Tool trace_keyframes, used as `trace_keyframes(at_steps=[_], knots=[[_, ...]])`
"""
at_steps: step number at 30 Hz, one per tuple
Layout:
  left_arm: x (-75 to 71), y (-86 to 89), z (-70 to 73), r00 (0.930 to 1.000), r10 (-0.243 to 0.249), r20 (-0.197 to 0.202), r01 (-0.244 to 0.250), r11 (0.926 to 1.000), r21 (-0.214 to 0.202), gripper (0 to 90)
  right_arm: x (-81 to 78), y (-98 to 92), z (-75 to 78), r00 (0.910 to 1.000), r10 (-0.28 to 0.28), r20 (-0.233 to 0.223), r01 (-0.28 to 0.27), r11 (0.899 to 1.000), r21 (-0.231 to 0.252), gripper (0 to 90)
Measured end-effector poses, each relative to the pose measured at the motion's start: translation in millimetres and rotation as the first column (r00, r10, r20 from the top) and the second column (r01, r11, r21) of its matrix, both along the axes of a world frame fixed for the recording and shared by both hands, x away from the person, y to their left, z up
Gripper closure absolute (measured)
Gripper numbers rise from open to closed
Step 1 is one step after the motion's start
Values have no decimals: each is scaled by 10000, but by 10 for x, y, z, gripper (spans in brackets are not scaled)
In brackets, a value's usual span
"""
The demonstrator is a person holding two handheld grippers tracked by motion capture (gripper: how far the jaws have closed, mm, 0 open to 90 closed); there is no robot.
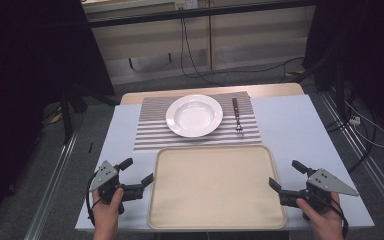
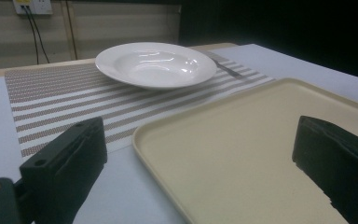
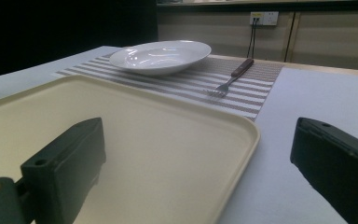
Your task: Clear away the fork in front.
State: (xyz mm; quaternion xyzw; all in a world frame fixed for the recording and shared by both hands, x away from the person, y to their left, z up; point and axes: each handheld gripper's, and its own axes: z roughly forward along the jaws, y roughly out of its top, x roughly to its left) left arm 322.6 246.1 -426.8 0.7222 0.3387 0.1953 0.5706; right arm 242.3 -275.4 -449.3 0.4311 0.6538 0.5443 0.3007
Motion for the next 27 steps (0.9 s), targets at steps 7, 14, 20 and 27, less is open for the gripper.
trace_keyframes(at_steps=[7,14,20,27], knots=[[-4,2,1,10000,-15,24,15,10000,34,33,12,-6,17,10000,-52,30,52,9999,-126,26],[-18,-5,-1,9999,-96,34,95,9999,105,33,110,-23,56,9998,-187,-38,186,9997,-186,25],[-11,7,-4,9999,-162,23,162,9998,84,33,294,-13,126,9990,-419,-125,412,9978,-517,26],[-19,19,3,9997,-233,38,232,9997,74,33,590,50,143,9988,-417,-244,391,9940,-1018,27]])
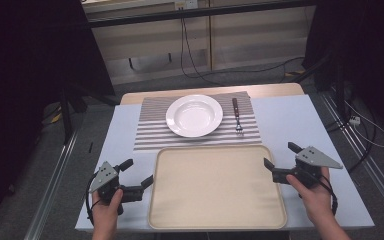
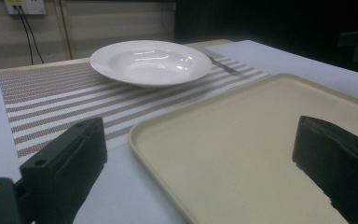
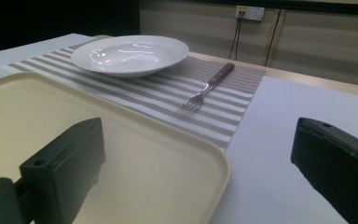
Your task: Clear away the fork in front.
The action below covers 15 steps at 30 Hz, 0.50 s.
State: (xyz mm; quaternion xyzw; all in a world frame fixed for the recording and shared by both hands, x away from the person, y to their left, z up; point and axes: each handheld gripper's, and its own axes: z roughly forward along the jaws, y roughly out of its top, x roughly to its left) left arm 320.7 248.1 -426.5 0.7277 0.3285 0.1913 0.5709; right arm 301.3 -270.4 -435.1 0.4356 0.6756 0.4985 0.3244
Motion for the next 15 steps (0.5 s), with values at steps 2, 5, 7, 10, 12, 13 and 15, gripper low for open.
trace_keyframes(at_steps=[2,5,7,10,12,13,15], knots=[[1,11,1,10000,32,-3,-32,10000,-21,33,104,20,4,9999,7,-101,-8,10000,-76,27],[0,19,2,10000,57,4,-57,10000,10,33,254,54,22,9996,-26,-285,22,9999,-147,24],[1,20,2,10000,38,8,-38,10000,28,33,302,62,34,9996,-19,-276,14,9998,-177,24],[2,12,0,10000,14,1,-14,10000,24,33,479,93,94,9996,-16,-296,6,9995,-331,23],[0,7,-2,10000,-7,-12,7,10000,26,33,568,106,114,9994,9,-345,-21,9994,-359,23],[-1,7,-1,10000,-25,-4,25,10000,48,33,612,108,119,9993,-17,-376,7,9996,-279,23],[-3,6,0,10000,8,10,-8,10000,75,33,697,111,122,9989,-163,-438,148,9993,-351,23]])
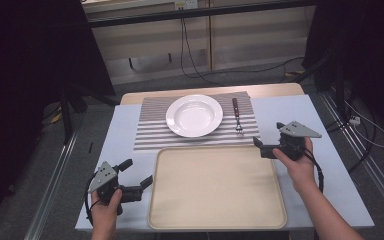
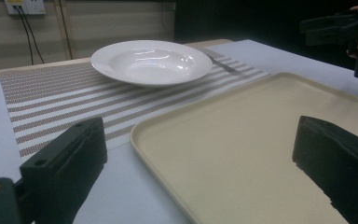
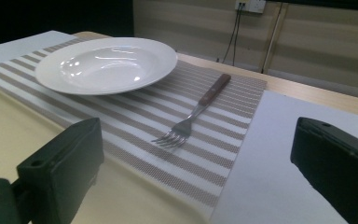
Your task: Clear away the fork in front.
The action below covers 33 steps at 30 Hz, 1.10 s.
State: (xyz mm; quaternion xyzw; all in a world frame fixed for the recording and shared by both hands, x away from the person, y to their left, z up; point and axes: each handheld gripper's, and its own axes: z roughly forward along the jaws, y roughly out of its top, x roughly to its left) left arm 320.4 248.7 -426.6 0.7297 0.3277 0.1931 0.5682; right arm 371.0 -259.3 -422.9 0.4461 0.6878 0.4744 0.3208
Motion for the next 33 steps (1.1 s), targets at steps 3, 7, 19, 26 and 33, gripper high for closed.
trace_keyframes(at_steps=[3,7,19,26,33], knots=[[-5,-7,-4,10000,-4,-27,4,10000,-6,33,124,-1,-12,9998,-114,-175,114,9999,38,25],[-11,-24,-9,9999,-120,-33,120,9999,53,33,266,-7,-33,9987,-180,-481,179,9998,-32,28],[-25,-8,-15,10000,-68,-27,68,9999,156,33,626,51,-85,9962,-248,-829,233,9996,-189,36],[-36,1,-13,10000,-84,22,84,9998,160,33,811,118,-110,9943,-77,-1066,31,9991,-432,40],[-42,8,-13,10000,-40,14,40,9999,154,33,996,155,-143,9907,-82,-1361,8,9985,-544,44]])
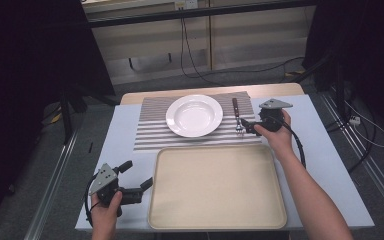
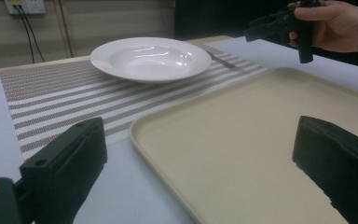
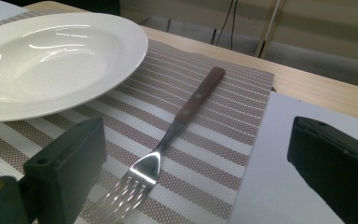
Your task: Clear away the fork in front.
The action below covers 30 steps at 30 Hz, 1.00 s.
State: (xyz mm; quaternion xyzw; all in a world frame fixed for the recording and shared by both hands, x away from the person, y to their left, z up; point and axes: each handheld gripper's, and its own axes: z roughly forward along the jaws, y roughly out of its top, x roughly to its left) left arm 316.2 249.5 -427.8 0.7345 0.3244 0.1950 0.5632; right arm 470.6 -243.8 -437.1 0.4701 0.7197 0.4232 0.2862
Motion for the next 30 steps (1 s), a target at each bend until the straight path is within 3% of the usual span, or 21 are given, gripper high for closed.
trace_keyframes(at_steps=[7,10,19,30], knots=[[0,3,-8,10000,17,-13,-17,10000,33,33,167,58,8,9990,81,-432,-104,9986,-519,65],[1,6,-8,10000,13,-10,-13,10000,54,33,228,63,19,9984,65,-560,-88,9991,-415,88],[-5,9,-16,10000,57,-75,-57,10000,20,33,340,170,-33,9917,442,-1209,-517,9969,-591,282],[-2,0,-24,10000,-24,-88,25,9999,99,34,439,263,-42,9777,285,-2082,-440,9966,-702,468]])
